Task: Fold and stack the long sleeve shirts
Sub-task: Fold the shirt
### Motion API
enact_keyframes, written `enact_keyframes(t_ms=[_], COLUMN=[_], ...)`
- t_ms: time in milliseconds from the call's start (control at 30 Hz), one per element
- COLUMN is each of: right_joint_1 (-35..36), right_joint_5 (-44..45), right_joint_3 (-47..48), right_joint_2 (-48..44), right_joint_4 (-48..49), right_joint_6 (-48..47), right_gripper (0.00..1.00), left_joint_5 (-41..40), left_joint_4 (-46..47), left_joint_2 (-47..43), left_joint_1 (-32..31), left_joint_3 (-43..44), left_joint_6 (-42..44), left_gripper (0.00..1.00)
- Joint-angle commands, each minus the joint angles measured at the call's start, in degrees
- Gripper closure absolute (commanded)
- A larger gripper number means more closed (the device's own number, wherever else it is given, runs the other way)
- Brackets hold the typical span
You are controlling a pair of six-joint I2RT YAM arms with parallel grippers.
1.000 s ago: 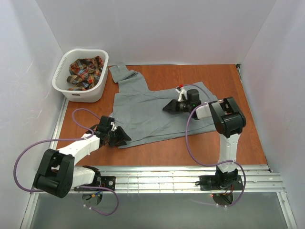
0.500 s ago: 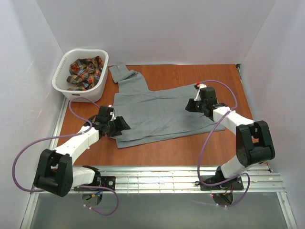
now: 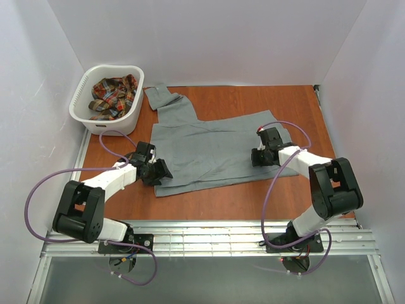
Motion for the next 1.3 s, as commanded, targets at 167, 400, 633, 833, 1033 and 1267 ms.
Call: enact_keyframes(t_ms=[167,400,633,833,1033,1267], right_joint_1=[11.28,14.37,10.25,0.23,-9.09,-16.82], right_joint_5=[-2.94,-3.64,2.34,1.11,-5.22,-6.89], right_joint_3=[-8.63,-14.61,-7.77,-1.88,-3.70,-8.11], right_joint_2=[-4.77,-16.45,-24.12,-20.61,-14.46,-10.50], right_joint_4=[-23.13,-27.63,-24.91,-18.41,-9.54,-3.29], right_joint_6=[6.81,10.33,8.16,3.06,3.05,5.86], right_gripper=[0.64,0.57,0.54,0.54,0.56,0.59], left_joint_5=[4.32,4.51,-8.66,-10.53,-7.62,-7.36], left_joint_4=[-7.85,-19.62,-22.19,-14.48,-7.78,-5.13], left_joint_2=[-3.69,-15.73,-18.03,-11.09,-2.92,-1.07], left_joint_1=[-0.39,-0.92,-0.66,-0.66,-0.48,4.88], left_joint_3=[-6.51,-0.63,5.16,8.25,4.22,-1.75], left_joint_6=[0.03,-3.15,-1.75,-0.51,-2.09,-4.64], left_gripper=[0.41,0.37,0.35,0.34,0.43,0.48])
